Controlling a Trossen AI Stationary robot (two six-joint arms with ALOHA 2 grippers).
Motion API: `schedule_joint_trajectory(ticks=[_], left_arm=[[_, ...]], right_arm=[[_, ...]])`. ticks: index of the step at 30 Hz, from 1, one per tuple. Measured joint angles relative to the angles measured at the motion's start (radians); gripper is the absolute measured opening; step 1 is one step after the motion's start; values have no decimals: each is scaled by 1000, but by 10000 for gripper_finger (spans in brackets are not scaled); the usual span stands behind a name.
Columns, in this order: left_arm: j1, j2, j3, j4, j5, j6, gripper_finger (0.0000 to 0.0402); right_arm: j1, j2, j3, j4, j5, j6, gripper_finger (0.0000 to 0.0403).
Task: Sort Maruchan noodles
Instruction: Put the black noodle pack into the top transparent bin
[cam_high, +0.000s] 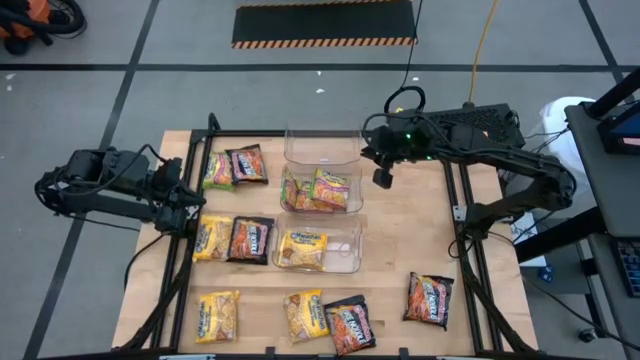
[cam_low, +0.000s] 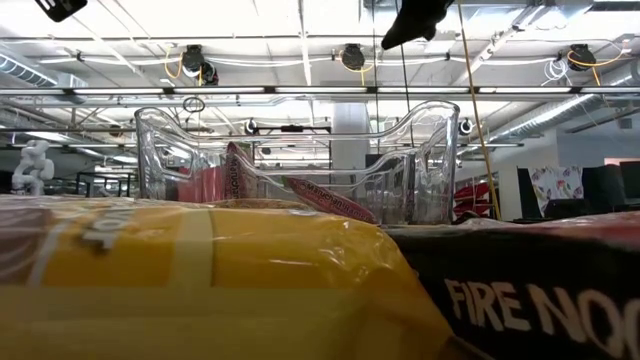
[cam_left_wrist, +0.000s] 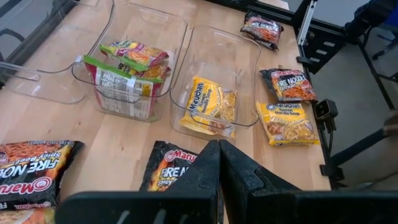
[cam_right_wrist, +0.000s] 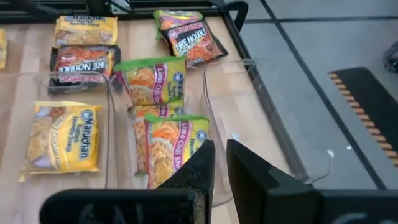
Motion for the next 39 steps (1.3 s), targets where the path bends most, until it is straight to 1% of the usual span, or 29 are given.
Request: schedule_joint_trajectory(ticks=[7,12,14,17,23,26,33,39], left_arm=[[0,2,0,-2,0,-13,8],[0,15,0,-2,0,-139,8],[0,30,0,-2,-1,-157,8],[0,61,0,-10,-1,-116,8],[0,166,0,-54,-21,59,8],[0,209,0,-90,-22,113,8],[0,289,0,-114,-17,125,7],[0,304,0,-114,11,132,3]], right_arm=[[0,-4,0,-7,0,-1,36],[0,-5,0,-6,0,-31,36],[0,-4,0,-6,0,-43,36],[0,-4,0,-6,0,-71,36],[0,-4,0,-6,0,-140,36],[0,-4,0,-6,0,-161,36],[0,-4,0,-6,0,-216,36],[0,-4,0,-6,0,-218,36]])
